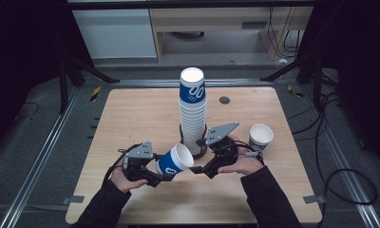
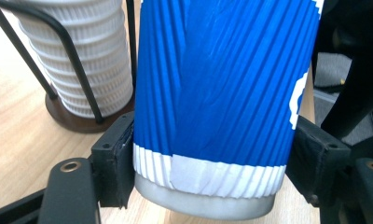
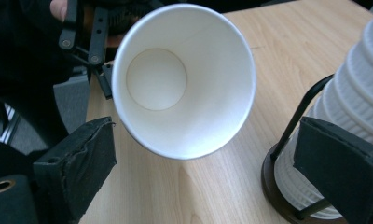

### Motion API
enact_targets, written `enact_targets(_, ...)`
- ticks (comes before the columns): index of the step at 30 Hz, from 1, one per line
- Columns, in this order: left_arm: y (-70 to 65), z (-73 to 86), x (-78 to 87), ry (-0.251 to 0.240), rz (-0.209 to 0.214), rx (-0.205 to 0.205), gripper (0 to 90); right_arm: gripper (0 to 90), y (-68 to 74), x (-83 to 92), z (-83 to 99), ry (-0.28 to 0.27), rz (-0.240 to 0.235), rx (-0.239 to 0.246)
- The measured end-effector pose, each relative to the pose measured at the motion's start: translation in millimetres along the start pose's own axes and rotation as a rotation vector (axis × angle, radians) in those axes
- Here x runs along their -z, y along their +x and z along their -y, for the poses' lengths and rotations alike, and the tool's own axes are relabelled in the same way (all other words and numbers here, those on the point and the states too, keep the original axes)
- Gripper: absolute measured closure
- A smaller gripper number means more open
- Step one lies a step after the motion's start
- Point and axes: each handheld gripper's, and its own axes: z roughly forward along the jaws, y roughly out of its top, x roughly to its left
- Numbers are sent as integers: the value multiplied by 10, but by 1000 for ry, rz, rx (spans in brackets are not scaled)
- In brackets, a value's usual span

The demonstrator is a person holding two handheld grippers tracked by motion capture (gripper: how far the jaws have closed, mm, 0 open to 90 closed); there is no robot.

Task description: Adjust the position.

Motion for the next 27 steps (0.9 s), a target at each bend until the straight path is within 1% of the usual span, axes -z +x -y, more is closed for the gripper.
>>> enact_targets(3, -13, -11, 12, -22, -1, -1, 264, 53, 6, 8, 7, -29, 0, -13)
enact_targets(5, -24, -21, 16, -33, -2, -3, 263, 53, 7, 3, 21, -65, -19, -32)
enact_targets(6, -29, -26, 19, -37, -3, -4, 263, 50, 6, -6, 30, -74, -30, -40)
enact_targets(10, -49, -43, 25, -54, -1, -9, 263, 45, 6, -76, 44, -70, -47, -50)
enact_targets(11, -54, -45, 26, -58, -7, -11, 263, 46, 11, -94, 41, -74, -48, -51)
enact_targets(12, -55, -47, 27, -58, -1, -11, 264, 46, 13, -112, 37, -79, -55, -53)
enact_targets(14, -62, -51, 27, -61, -7, -14, 263, 48, 17, -146, 32, -91, -68, -60)
enact_targets(15, -64, -52, 25, -65, -1, -13, 263, 49, 20, -165, 31, -94, -71, -59)
enact_targets(16, -69, -55, 22, -67, -5, -15, 263, 51, 22, -184, 30, -97, -73, -62)
enact_targets(22, -83, -60, 0, -60, -2, -19, 263, 66, 26, -276, 15, -120, -89, -72)
enact_targets(27, -93, -63, -11, -59, -3, -22, 263, 84, 34, -325, 2, -127, -97, -76)
